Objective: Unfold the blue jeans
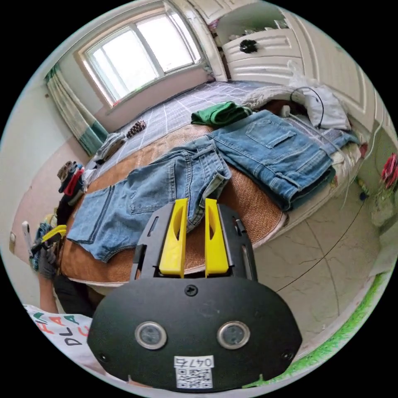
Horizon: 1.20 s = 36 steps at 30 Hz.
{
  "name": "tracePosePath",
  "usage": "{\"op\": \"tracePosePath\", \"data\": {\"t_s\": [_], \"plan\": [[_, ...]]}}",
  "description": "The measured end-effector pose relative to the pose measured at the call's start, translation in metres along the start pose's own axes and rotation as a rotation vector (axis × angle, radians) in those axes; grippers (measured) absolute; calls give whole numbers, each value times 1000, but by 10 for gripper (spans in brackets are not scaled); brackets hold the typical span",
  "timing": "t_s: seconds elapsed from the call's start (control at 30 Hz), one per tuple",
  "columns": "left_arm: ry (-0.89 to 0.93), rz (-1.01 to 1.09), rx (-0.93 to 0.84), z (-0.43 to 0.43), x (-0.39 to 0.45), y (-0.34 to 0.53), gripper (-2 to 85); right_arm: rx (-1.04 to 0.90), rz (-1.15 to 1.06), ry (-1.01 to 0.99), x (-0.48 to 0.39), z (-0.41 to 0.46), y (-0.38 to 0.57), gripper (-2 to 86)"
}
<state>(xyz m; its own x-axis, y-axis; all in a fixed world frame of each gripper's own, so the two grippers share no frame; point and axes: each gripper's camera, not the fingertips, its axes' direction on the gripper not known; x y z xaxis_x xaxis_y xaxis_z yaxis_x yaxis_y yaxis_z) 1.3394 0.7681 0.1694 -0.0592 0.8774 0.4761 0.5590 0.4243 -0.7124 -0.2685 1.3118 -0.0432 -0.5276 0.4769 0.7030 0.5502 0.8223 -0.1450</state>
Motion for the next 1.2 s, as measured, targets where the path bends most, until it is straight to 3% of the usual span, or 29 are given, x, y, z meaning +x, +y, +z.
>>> {"op": "tracePosePath", "data": {"t_s": [0.2, 0.3, 0.47, 0.6, 0.8, 1.0, 1.2], "plan": [[-37, 174, -75, 82, 122, -48, 141, 100, -331, 445, -153, 9, 16, -1], [-62, 175, -148, 117, 133, -55, 143, 235, -439, 444, -204, -2, 34, -4], [-93, 138, -164, 123, 114, -59, 112, 246, -452, 453, -245, 13, 42, -5], [2, 118, -172, 115, 87, -64, 80, 316, -537, 565, -290, 18, 59, -5], [-27, 158, -52, 68, 66, -61, 18, 314, -599, 629, -339, 28, 64, -5], [-297, 64, 109, -62, -59, -72, -3, 290, -568, 603, -360, 27, 55, -5], [-631, -363, 81, -185, -287, -21, 9, 281, -630, 640, -394, 34, 59, -5]]}}
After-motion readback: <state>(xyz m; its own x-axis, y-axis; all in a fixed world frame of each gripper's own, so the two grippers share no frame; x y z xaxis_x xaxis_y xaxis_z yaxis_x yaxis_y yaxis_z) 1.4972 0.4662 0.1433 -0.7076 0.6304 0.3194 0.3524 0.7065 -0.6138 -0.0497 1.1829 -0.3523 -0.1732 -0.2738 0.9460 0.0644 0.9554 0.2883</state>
